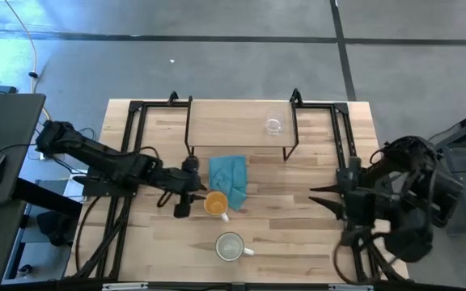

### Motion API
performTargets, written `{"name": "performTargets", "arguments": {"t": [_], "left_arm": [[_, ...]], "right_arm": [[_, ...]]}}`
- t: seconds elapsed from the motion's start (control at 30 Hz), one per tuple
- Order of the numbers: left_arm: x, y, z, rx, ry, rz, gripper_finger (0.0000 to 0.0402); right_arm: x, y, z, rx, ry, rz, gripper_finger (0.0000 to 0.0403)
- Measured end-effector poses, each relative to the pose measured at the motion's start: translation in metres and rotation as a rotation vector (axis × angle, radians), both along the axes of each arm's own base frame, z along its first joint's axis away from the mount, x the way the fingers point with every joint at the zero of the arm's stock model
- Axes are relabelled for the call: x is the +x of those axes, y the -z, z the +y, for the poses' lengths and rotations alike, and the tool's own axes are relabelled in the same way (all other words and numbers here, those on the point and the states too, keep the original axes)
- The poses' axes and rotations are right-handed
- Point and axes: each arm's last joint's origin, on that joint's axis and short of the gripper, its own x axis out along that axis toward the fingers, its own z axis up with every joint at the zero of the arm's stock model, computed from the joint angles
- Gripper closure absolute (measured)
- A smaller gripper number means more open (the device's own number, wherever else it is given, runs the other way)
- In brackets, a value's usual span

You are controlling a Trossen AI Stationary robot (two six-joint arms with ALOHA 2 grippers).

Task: Stack small to large cups/mugs on shelf
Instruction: Put the light yellow mug on the shelf

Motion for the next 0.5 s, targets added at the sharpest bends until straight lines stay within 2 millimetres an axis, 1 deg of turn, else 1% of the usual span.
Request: {"name": "performTargets", "arguments": {"t": [0.07, 0.17, 0.3, 0.4, 0.5], "left_arm": [[0.006, -0.007, -0.001, 0.009, 0.004, 0.027, 0.0273], [0.013, -0.013, -0.002, 0.027, 0.018, 0.05, 0.0273], [0.013, -0.021, -0.002, 0.029, 0.018, 0.056, 0.0273], [0.011, -0.021, -0.002, 0.018, 0.007, 0.088, 0.0273], [0.01, -0.018, -0.002, -0.01, -0.019, 0.123, 0.0273]], "right_arm": [[-0.003, -0.001, 0.002, 0.017, 0.019, -0.035, 0.0334], [-0.009, -0.002, 0.005, -0.01, 0.041, -0.091, 0.0334], [-0.009, -0.005, 0.005, -0.032, 0.088, -0.156, 0.0334], [-0.007, -0.007, 0.003, -0.052, 0.142, -0.207, 0.0334], [-0.004, -0.007, 0.0, -0.057, 0.164, -0.211, 0.0334]]}}
